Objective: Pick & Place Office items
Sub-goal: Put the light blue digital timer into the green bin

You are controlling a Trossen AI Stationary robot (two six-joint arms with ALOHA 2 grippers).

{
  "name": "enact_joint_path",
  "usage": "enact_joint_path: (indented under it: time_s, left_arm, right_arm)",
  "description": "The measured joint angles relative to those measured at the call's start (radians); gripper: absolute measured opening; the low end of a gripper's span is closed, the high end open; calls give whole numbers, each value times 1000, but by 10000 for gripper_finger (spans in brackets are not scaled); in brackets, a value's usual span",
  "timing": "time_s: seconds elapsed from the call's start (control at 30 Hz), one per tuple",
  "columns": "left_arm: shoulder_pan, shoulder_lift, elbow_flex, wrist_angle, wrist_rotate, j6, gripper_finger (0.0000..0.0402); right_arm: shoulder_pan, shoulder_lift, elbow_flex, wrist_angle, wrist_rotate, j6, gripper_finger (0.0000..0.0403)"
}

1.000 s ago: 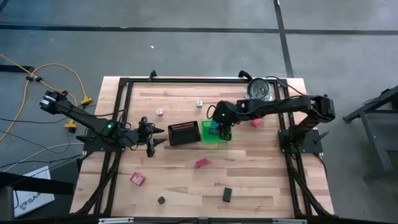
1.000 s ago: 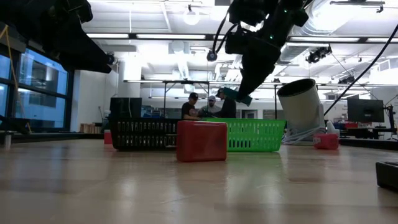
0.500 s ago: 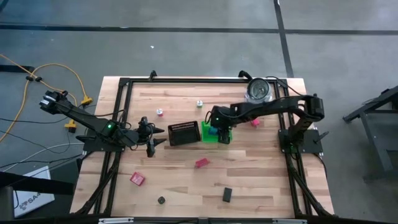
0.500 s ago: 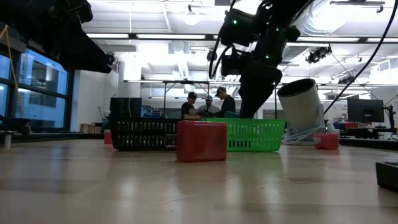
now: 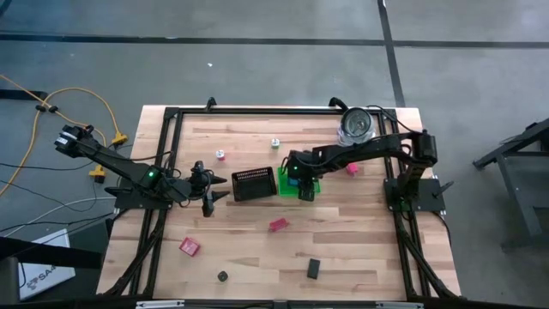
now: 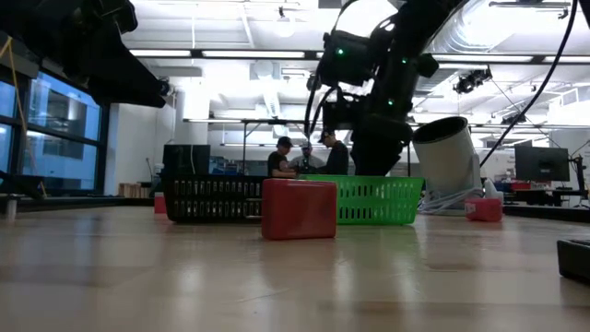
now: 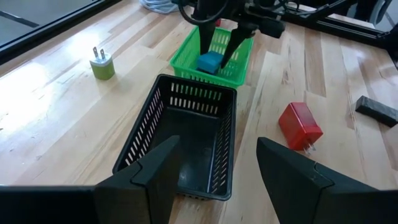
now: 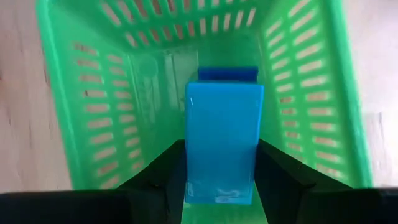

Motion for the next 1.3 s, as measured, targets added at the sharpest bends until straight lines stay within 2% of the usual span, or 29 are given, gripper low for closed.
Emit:
enact_joint_path:
  time_s: [0.63,0.97,1.3]
  left_arm:
    - [0,0,0,0,0,0,204]
    - [0,0,0,0,0,0,204]
    - [0,0,0,0,0,0,204]
  right_arm:
    - [0,0,0,0,-7,1,147]
    - [0,0,0,0,-7,1,197]
    - [0,0,0,0,-7,1,190]
